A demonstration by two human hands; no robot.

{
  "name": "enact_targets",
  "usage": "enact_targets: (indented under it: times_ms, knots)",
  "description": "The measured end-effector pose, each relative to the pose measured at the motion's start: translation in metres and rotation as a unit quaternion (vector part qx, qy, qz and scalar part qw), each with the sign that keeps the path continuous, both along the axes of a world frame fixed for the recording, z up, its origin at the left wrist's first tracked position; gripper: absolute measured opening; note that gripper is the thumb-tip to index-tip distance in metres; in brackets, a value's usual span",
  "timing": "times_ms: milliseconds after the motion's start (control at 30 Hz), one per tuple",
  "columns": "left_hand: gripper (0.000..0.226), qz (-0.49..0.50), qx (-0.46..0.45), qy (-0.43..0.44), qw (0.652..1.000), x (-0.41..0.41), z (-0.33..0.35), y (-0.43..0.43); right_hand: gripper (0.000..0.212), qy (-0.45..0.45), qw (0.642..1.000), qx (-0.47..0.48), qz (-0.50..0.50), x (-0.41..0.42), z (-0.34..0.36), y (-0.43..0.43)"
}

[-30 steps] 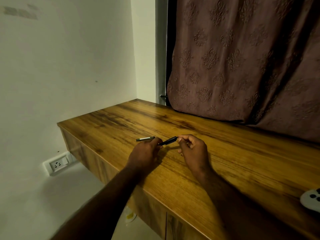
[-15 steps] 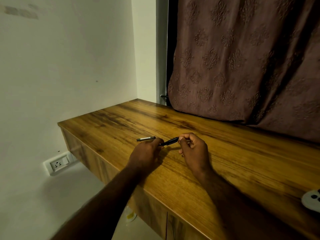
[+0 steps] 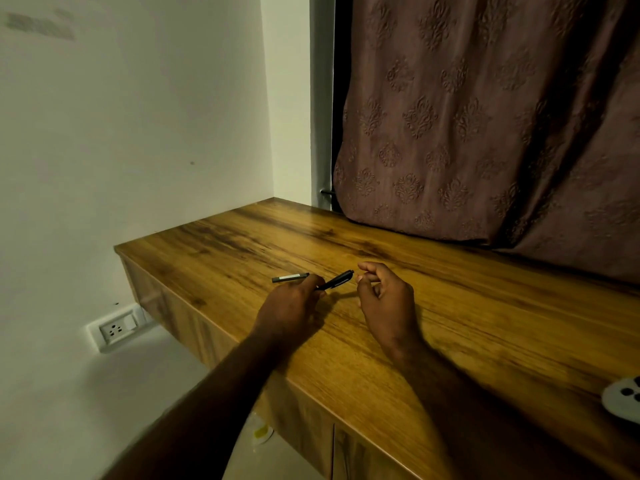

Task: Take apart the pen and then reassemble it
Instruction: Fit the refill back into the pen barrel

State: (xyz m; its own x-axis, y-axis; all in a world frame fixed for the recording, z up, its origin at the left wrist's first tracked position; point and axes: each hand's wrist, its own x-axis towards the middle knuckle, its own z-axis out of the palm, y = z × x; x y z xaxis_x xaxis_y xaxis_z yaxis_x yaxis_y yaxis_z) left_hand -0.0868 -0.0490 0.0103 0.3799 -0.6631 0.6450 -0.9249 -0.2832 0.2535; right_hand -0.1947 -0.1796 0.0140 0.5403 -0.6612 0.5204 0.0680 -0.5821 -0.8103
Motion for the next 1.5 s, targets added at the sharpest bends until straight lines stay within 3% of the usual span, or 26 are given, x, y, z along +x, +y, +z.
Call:
enact_targets:
  times_ms: [467, 733, 933, 1133, 1500]
  knots:
    - [0.019, -0.015, -0.018, -0.008, 1.0, -0.001, 0.0, 0.001, 0.031, 0.022, 0.999, -0.029, 0.001, 0.0, -0.001, 0.002]
    - [0.03, -0.026, -0.029, -0.003, 0.999, -0.002, 0.001, 0.002, 0.011, -0.025, 0.997, 0.071, 0.007, 0.001, 0.0, -0.003]
    - [0.031, -0.029, -0.022, 0.005, 0.999, -0.001, 0.001, 0.001, 0.017, -0.06, 0.991, 0.118, 0.032, -0.001, 0.006, 0.0]
    - [0.049, -0.032, -0.032, 0.002, 0.999, -0.002, 0.002, 0.002, 0.016, -0.045, 0.996, 0.07, 0.036, 0.001, 0.001, -0.001]
    - [0.04, -0.019, -0.015, 0.011, 1.0, 0.0, 0.0, 0.0, 0.021, -0.023, 0.999, 0.039, 0.028, 0.004, -0.004, -0.005]
